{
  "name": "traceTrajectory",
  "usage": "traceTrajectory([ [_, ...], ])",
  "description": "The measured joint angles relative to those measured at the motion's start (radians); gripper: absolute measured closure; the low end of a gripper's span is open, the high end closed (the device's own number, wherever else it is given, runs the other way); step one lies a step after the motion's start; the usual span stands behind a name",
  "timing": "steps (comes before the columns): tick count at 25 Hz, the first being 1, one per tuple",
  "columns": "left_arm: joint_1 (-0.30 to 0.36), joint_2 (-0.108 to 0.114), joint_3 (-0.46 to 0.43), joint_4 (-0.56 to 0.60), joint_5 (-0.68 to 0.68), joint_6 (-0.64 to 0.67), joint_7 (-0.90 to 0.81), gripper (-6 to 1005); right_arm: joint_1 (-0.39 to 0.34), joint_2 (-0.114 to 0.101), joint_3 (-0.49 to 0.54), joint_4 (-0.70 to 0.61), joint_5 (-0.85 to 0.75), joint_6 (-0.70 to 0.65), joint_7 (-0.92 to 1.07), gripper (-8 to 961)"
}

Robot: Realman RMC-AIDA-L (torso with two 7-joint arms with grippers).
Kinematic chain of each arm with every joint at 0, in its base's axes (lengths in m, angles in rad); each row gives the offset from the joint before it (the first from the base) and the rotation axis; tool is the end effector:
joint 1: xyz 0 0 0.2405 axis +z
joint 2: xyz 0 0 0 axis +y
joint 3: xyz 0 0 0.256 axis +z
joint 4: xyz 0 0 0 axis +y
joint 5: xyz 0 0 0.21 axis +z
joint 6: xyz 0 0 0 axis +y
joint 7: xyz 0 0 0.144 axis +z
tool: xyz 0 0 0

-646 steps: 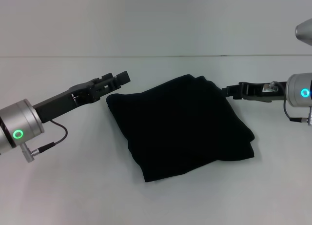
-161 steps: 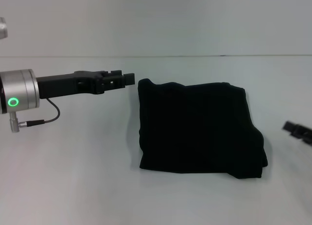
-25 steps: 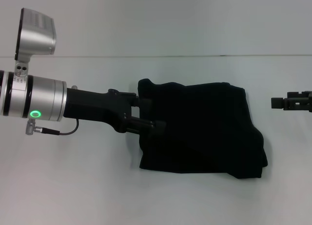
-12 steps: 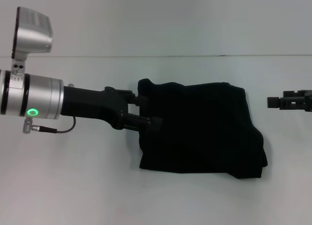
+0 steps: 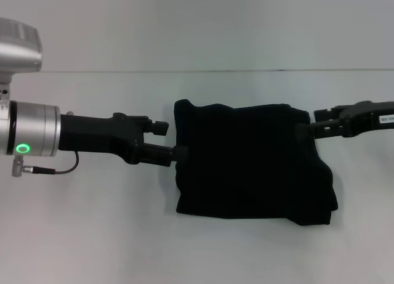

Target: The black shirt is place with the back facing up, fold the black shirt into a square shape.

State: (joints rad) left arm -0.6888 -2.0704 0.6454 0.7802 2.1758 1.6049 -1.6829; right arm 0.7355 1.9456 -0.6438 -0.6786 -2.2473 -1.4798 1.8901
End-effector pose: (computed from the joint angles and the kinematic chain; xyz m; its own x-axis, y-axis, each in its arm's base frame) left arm -0.2174 0.3685 0.0183 0.8069 0.4365 0.3980 0.5037 -0.8604 -0.0776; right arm 0.2441 0.3983 0.0523 0.7068 -0.6143 -0.3509 -0.6925 -0.7023 -0.1653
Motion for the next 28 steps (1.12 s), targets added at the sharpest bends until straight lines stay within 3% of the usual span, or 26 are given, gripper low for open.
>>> traceTrajectory([
  [10,0.017,0.007,-0.070,0.002,0.001,0.008,-0.015,125,0.039,0.009,-0.042,0.017,0.000,0.031,0.007,37],
  [28,0.008,0.008,-0.064,0.002,0.027,0.009,-0.023,125,0.032,0.007,-0.039,0.019,0.000,0.035,0.011,37],
])
